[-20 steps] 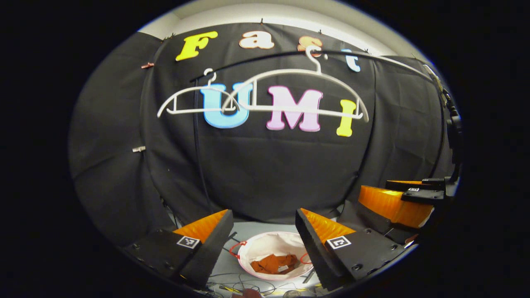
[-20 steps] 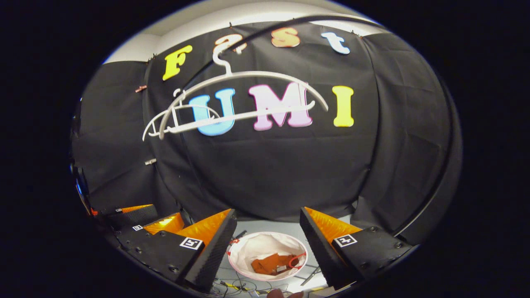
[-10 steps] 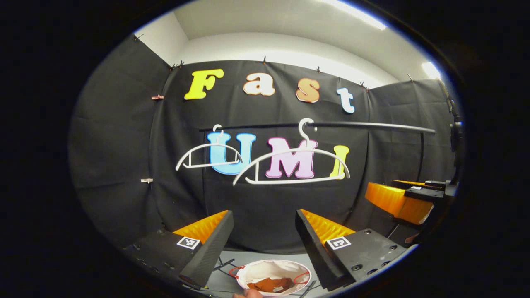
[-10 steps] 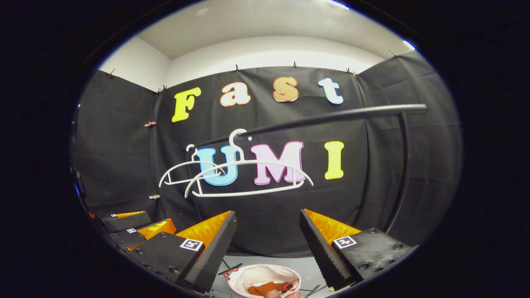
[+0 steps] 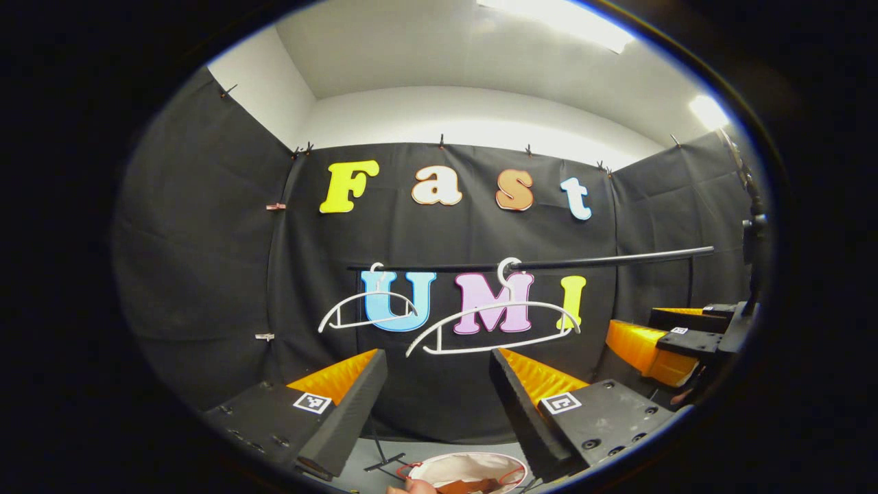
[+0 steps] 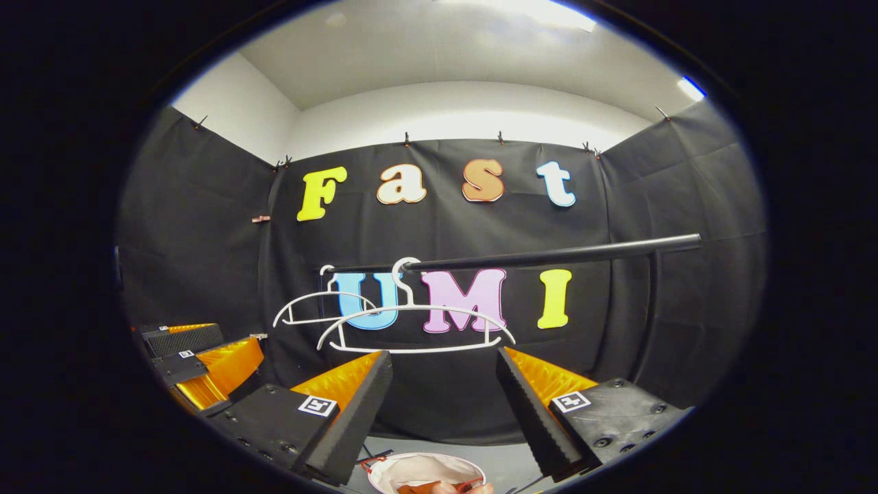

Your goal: Grasp the clothes on the hanger with both hands and then place them into the laundry hamper below.

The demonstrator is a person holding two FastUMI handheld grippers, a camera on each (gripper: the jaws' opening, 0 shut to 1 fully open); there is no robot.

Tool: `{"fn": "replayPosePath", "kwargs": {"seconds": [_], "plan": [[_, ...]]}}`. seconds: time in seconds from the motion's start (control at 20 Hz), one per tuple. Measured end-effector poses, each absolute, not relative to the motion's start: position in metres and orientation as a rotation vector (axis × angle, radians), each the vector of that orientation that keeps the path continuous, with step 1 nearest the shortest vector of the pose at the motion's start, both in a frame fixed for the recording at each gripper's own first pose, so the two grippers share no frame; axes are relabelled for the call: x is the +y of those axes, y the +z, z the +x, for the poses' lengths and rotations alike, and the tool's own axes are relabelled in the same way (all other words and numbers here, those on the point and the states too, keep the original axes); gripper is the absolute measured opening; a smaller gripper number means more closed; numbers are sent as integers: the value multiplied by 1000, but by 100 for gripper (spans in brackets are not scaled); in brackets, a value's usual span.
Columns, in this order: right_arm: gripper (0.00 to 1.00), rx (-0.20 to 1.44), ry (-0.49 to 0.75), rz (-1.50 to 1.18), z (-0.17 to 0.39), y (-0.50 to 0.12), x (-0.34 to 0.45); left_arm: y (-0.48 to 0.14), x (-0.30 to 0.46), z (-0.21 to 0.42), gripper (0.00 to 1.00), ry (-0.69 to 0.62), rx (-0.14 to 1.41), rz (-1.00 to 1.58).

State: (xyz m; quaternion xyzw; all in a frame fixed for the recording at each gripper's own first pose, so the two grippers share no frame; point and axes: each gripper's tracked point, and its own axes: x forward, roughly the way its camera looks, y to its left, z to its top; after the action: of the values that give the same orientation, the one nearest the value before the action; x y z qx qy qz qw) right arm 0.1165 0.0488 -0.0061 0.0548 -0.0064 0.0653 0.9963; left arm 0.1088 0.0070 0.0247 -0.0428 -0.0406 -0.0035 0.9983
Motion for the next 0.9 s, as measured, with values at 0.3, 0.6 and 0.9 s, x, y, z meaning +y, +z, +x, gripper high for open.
{"fn": "replayPosePath", "kwargs": {"seconds": [0.3, 0.6, 0.9], "plan": [[98, -4, 122, 118, 117, -13, 49, 27, 9, 109, 95, -1, -89, -93], [98, -1, 125, 104, 116, -14, 51, 27, 7, 111, 95, -5, -89, -86], [93, -8, 133, 91, 113, -11, 56, 32, 4, 108, 92, -7, -101, -76]]}}
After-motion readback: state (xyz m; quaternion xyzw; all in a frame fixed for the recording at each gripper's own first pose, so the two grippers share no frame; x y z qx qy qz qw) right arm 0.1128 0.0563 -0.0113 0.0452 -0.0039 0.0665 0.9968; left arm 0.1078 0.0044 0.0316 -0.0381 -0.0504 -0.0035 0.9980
